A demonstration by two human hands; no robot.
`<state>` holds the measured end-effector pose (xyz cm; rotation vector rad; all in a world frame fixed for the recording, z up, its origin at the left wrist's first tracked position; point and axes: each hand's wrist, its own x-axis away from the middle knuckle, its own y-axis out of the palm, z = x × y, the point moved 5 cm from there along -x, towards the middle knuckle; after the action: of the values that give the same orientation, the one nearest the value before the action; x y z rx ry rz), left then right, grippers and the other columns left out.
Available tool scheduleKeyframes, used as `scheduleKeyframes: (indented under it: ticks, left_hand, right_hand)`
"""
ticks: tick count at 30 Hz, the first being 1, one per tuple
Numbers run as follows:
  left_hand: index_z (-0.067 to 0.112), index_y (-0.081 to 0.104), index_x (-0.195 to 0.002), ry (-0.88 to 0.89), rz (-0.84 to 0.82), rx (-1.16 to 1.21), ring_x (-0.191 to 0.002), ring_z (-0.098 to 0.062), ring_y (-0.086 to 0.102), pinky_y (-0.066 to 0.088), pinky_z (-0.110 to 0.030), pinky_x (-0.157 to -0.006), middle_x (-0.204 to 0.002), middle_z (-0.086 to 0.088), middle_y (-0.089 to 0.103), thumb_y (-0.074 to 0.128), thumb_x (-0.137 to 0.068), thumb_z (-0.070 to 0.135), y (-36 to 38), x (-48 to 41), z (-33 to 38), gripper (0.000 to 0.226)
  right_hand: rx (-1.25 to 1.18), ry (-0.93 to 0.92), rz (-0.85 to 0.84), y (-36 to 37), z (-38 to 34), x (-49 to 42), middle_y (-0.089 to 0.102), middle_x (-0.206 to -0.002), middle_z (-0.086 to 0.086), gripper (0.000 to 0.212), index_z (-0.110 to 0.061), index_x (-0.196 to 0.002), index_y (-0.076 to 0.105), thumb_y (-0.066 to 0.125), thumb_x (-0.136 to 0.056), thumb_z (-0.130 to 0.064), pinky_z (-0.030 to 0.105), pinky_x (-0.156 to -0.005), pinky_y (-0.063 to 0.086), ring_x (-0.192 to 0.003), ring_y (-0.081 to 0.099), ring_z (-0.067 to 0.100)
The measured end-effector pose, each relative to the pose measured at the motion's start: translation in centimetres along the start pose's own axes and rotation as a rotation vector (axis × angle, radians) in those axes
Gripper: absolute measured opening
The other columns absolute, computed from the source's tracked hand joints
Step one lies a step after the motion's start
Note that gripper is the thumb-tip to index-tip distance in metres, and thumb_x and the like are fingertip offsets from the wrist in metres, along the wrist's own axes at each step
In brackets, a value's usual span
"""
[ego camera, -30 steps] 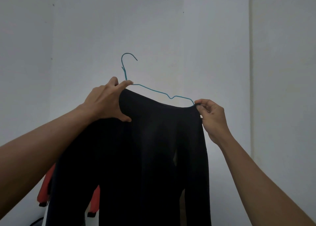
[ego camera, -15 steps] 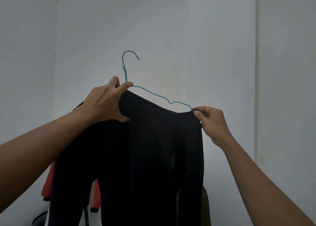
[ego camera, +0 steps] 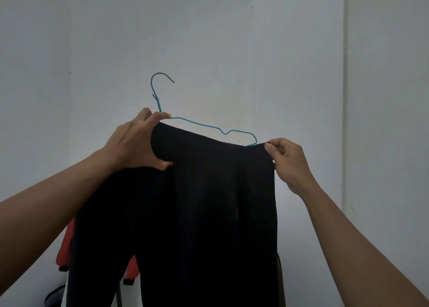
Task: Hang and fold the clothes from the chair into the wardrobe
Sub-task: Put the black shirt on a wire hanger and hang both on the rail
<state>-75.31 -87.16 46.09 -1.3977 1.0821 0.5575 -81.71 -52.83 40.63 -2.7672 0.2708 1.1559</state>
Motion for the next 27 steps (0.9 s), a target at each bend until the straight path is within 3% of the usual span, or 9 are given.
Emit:
scheduleKeyframes:
  ticks: [6,9,12,15,19,22,24,27]
  left_hand:
    - [0.028,0.043,-0.136,0.061,-0.034,-0.047,-0.074,-0.030,0.061,0.053,-0.041,-0.065,-0.112,0.000,0.046,0.081,-0.043,0.069,0.1,0.2,0.0,0.108]
    - [0.024,0.046,-0.129,0.021,0.010,-0.008,-0.082,-0.029,0.062,0.052,-0.041,-0.068,-0.113,0.000,0.048,0.085,-0.042,0.064,-0.3,0.2,-0.3,0.103]
    - [0.022,0.047,-0.121,0.016,0.000,-0.030,-0.077,-0.030,0.062,0.053,-0.042,-0.067,-0.109,0.000,0.047,0.084,-0.042,0.065,-0.5,0.4,-0.5,0.098]
    - [0.023,0.049,-0.120,0.056,-0.038,-0.092,-0.070,-0.032,0.062,0.053,-0.040,-0.063,-0.109,0.000,0.047,0.079,-0.042,0.069,-0.3,0.7,-0.3,0.096]
    - [0.019,0.047,-0.132,0.086,-0.031,-0.098,-0.091,-0.028,0.064,0.054,-0.039,-0.070,-0.119,0.000,0.050,0.077,-0.041,0.072,-0.1,0.6,1.1,0.109]
    - [0.017,0.043,-0.140,0.136,-0.045,-0.124,-0.112,-0.023,0.058,0.054,-0.040,-0.076,-0.128,-0.002,0.050,0.073,-0.042,0.075,0.3,-0.2,3.4,0.118]
    - [0.017,0.042,-0.143,0.133,-0.019,-0.128,-0.120,-0.022,0.054,0.054,-0.041,-0.079,-0.132,-0.002,0.050,0.072,-0.042,0.078,0.1,-0.9,4.8,0.122]
    - [0.016,0.040,-0.145,0.103,0.026,-0.094,-0.124,-0.022,0.051,0.052,-0.041,-0.080,-0.134,-0.002,0.050,0.075,-0.043,0.075,-0.5,-2.0,6.0,0.123]
  right_hand:
    - [-0.047,-0.006,0.022,0.0,-0.4,0.3,0.072,-0.091,0.000,0.012,-0.014,-0.096,0.069,0.058,-0.100,-0.018,0.018,-0.063,0.052,-0.076,0.067,0.004]
    - [-0.042,0.019,0.020,-0.1,-0.2,0.2,0.072,-0.096,0.002,0.013,-0.015,-0.095,0.070,0.058,-0.099,-0.020,0.026,-0.070,0.055,-0.081,0.067,0.008]
    - [-0.034,0.031,0.019,-0.3,-0.3,0.1,0.073,-0.100,0.005,0.014,-0.014,-0.095,0.070,0.059,-0.099,-0.021,0.033,-0.079,0.058,-0.086,0.067,0.011]
    - [-0.065,0.009,0.014,0.0,-0.7,0.5,0.072,-0.097,0.004,0.013,-0.013,-0.095,0.069,0.058,-0.100,-0.020,0.027,-0.071,0.056,-0.082,0.067,0.009]
    - [-0.047,-0.084,0.011,1.0,-2.8,0.1,0.072,-0.093,-0.001,0.010,-0.016,-0.096,0.068,0.059,-0.099,-0.018,0.024,-0.069,0.056,-0.081,0.067,0.008]
    - [0.136,-0.204,0.002,2.6,-5.3,-0.9,0.070,-0.093,-0.001,0.008,-0.019,-0.096,0.068,0.060,-0.098,-0.020,0.026,-0.079,0.054,-0.086,0.066,0.012]
    - [0.272,-0.268,-0.040,4.2,-6.6,-1.1,0.067,-0.086,-0.006,0.009,-0.024,-0.093,0.064,0.057,-0.099,-0.023,0.025,-0.075,0.049,-0.080,0.064,0.010]
    - [0.475,-0.349,-0.142,6.1,-7.7,-0.8,0.068,-0.078,-0.007,0.011,-0.032,-0.092,0.053,0.046,-0.101,-0.031,0.039,-0.072,0.053,-0.075,0.063,0.019]
